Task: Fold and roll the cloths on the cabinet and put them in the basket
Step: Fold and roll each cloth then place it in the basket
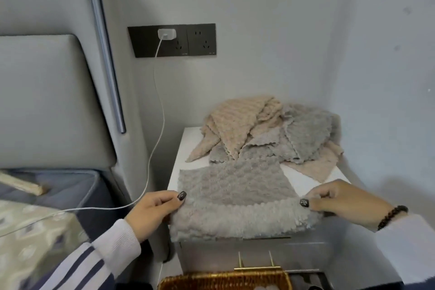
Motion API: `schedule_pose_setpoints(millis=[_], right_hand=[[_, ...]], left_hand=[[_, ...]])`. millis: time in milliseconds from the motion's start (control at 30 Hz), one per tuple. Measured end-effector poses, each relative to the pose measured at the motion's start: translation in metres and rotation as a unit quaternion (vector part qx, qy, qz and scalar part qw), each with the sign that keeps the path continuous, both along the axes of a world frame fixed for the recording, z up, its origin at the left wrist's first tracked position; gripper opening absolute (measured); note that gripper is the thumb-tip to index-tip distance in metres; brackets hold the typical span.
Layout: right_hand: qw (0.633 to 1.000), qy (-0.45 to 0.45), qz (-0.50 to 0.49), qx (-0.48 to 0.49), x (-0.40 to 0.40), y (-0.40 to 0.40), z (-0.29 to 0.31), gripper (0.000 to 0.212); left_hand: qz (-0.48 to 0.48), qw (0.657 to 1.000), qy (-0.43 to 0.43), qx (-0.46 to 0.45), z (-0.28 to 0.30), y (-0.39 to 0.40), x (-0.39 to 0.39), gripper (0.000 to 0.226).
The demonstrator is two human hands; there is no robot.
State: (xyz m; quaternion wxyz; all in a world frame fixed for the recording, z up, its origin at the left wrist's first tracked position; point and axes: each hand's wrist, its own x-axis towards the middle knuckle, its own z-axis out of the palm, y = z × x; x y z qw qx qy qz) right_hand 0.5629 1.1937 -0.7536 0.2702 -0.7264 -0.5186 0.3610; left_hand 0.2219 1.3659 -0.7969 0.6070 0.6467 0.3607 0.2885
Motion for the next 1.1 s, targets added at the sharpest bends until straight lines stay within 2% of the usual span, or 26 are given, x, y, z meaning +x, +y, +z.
schedule_pose_setpoints(millis=[33, 100, 167, 200, 300, 467, 533, 700, 900, 1100], right_hand=[[1.0, -0.002, 0.011, -0.016, 0.001, -0.001, -0.002, 0.078], [0.999, -0.007, 0.027, -0.026, 0.0, -0.001, -0.001, 0.055], [0.999, -0.004, 0.031, -0.018, -0.002, 0.002, 0.0, 0.048], [1.0, 0.001, 0.027, -0.009, -0.003, 0.005, -0.001, 0.047], [0.999, 0.011, -0.013, 0.052, -0.009, 0.016, -0.003, 0.046], [0.984, -0.006, -0.108, 0.144, -0.014, 0.039, -0.01, 0.016], [0.977, -0.048, -0.131, 0.163, -0.012, 0.053, -0.017, 0.021], [0.961, -0.08, -0.181, 0.196, -0.012, 0.085, -0.031, 0.028], [0.958, -0.147, -0.169, 0.177, -0.011, 0.114, -0.049, 0.033], [0.942, -0.24, -0.171, 0.16, -0.009, 0.126, -0.061, 0.03]], left_hand=[[-0.006, 1.0, 0.009, -0.006, -0.004, 0.0, -0.001, 0.06], [-0.019, 0.999, 0.031, -0.007, -0.007, -0.001, -0.002, 0.067], [-0.022, 0.999, 0.038, -0.005, -0.008, -0.001, 0.002, 0.074], [-0.018, 0.999, 0.032, -0.002, -0.008, -0.001, 0.005, 0.069], [0.027, 1.0, 0.013, 0.009, -0.004, 0.003, 0.015, 0.031], [0.102, 0.994, 0.008, 0.031, 0.003, 0.019, 0.026, 0.026], [0.125, 0.992, 0.006, 0.029, 0.005, 0.026, 0.031, 0.024], [0.189, 0.98, 0.02, 0.052, 0.002, 0.046, 0.047, 0.027], [0.194, 0.941, 0.205, 0.188, -0.009, 0.063, 0.068, 0.028], [0.193, 0.904, 0.29, 0.248, -0.015, 0.069, 0.074, 0.021]])
